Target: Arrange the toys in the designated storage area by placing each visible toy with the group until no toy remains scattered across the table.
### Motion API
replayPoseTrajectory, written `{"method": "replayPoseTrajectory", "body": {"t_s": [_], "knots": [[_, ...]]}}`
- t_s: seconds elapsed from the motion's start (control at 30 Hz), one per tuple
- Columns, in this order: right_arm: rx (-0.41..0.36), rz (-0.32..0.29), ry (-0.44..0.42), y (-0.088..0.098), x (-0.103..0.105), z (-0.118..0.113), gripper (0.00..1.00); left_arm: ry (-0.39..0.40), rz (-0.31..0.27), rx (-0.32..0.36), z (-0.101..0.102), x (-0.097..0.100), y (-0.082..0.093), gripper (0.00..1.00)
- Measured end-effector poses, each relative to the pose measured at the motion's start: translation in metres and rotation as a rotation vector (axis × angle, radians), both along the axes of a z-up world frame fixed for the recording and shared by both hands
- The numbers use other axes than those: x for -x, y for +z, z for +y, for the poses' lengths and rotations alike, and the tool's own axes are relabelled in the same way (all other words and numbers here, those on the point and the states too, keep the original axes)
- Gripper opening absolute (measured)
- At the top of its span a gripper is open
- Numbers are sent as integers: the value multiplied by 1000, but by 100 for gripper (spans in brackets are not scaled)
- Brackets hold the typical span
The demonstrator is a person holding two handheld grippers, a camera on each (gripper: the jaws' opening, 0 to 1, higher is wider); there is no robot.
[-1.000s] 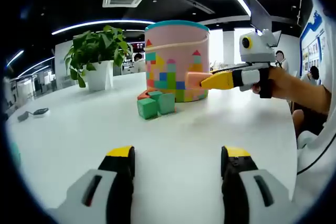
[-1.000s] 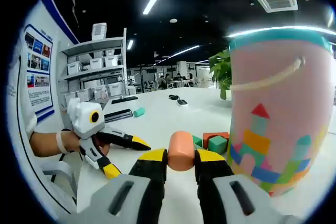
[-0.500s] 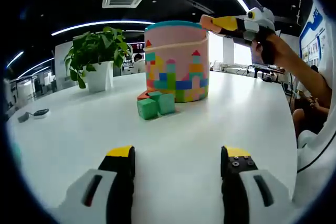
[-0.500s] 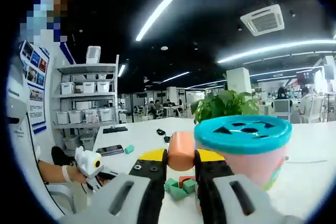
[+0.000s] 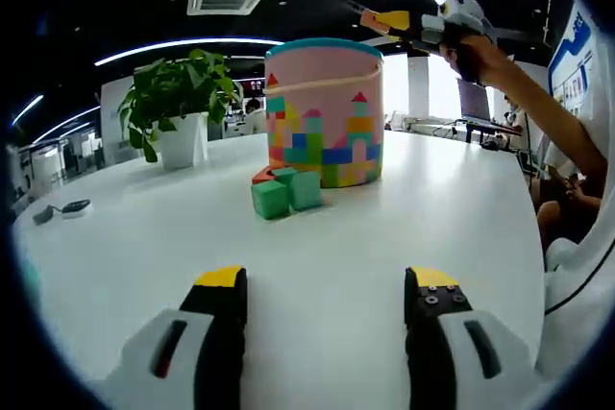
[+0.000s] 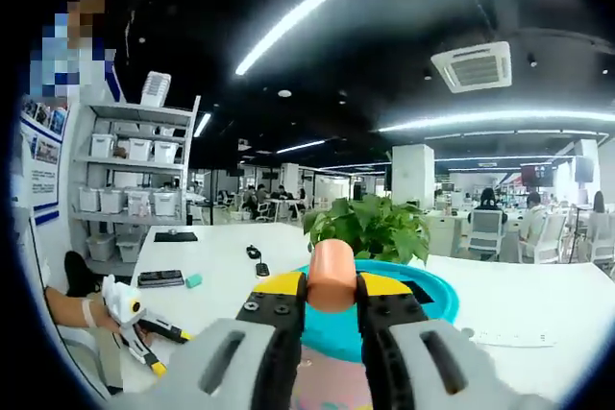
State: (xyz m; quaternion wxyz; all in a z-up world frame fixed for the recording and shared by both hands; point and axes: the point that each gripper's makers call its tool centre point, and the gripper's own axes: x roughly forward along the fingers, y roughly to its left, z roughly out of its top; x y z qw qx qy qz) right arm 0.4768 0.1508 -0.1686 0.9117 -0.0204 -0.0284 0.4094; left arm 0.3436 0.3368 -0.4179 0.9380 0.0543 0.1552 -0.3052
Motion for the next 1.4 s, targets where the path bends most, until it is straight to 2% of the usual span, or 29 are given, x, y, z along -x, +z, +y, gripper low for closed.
{"method": "replayPoseTrajectory", "body": {"t_s": [0.23,0.33,0.73,0.9,1.13,1.2,1.37,1.4], "knots": [[53,25,-15,-7,-27,-6,20,4,2,2,0,0,0,68],[65,35,-14,-8,-31,-7,20,5,4,3,0,0,0,68],[302,79,61,-18,-50,5,20,7,5,4,0,0,1,69],[403,139,120,-24,-50,7,20,5,6,4,0,0,0,68],[508,178,149,-24,-52,7,20,6,2,2,0,0,1,69],[548,213,166,-27,-51,7,20,5,1,1,0,0,1,68],[617,237,160,-28,-59,3,20,5,-1,0,0,0,1,68],[633,258,168,-29,-59,2,20,4,-1,0,0,0,1,68]]}}
